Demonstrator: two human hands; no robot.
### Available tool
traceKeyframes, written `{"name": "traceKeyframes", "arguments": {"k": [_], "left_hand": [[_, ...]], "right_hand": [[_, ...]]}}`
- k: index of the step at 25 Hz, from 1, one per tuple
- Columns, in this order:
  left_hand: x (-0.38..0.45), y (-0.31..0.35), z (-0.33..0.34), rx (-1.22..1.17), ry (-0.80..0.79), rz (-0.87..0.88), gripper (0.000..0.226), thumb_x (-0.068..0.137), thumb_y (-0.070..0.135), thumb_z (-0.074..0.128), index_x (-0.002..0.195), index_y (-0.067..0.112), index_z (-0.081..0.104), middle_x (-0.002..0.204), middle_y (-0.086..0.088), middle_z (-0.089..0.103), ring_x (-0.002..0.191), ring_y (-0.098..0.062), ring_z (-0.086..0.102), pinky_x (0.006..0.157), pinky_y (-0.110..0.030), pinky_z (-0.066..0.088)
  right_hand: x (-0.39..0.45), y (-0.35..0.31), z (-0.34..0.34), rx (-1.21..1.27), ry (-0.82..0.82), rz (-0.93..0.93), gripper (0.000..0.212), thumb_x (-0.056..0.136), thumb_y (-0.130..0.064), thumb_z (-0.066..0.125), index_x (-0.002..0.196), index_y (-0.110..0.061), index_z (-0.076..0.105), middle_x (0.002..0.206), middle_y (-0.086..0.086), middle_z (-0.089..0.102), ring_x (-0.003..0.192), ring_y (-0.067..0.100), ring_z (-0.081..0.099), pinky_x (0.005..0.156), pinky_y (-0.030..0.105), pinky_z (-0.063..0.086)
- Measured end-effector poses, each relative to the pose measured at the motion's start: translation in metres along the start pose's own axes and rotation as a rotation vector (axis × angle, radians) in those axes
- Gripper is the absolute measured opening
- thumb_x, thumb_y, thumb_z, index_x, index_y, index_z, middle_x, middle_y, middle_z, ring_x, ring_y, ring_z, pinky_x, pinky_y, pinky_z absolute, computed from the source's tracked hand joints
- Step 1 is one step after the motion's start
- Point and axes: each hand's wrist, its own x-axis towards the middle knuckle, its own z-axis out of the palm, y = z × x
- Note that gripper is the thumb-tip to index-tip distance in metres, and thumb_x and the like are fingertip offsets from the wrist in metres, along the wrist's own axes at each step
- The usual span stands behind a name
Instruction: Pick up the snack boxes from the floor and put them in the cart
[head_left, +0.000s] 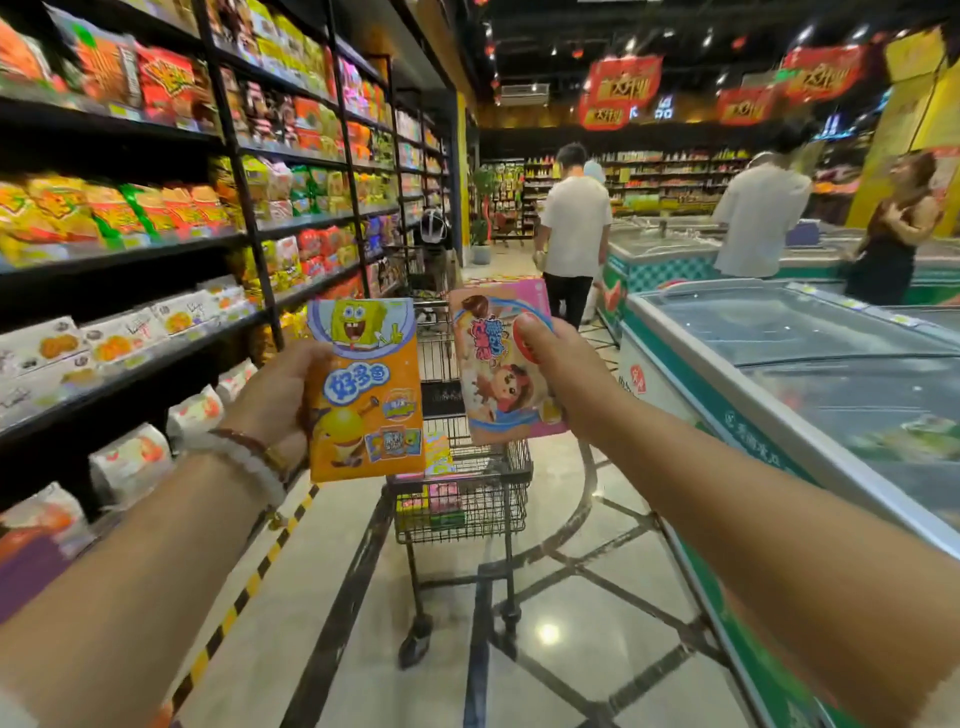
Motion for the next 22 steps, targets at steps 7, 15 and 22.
{"name": "traceKeyframes", "arguments": {"k": [7, 15, 22], "left_hand": [[0.126, -0.049, -0.029, 0.029, 0.006, -0.071, 0.020, 0.092, 0.023, 0.047, 0.095, 0.014, 0.065, 0.071, -0.002, 0.074, 0.062, -0.015, 0.070, 0.056, -0.032, 0.059], [0.280, -0.096, -0.064, 0.014, 0.018, -0.183, 0.032, 0.090, 0.028, 0.052, 0.116, 0.013, 0.062, 0.101, -0.010, 0.071, 0.087, -0.027, 0.068, 0.075, -0.045, 0.058], [0.393, -0.152, -0.060, 0.049, 0.099, -0.283, 0.022, 0.093, 0.026, 0.047, 0.097, 0.015, 0.066, 0.080, -0.004, 0.074, 0.072, -0.020, 0.069, 0.069, -0.041, 0.058]], "right_hand": [[0.119, 0.078, 0.015, -0.004, 0.036, 0.098, 0.037, 0.099, -0.033, 0.044, 0.123, -0.005, 0.051, 0.106, 0.019, 0.069, 0.090, 0.031, 0.070, 0.070, 0.037, 0.060], [0.236, 0.161, 0.019, -0.039, 0.076, 0.216, 0.036, 0.100, -0.035, 0.041, 0.116, -0.008, 0.056, 0.099, 0.016, 0.072, 0.085, 0.030, 0.072, 0.075, 0.043, 0.059], [0.351, 0.231, 0.002, -0.013, 0.059, 0.314, 0.029, 0.100, -0.032, 0.041, 0.109, -0.010, 0.058, 0.087, 0.011, 0.072, 0.071, 0.022, 0.072, 0.058, 0.031, 0.059]]}}
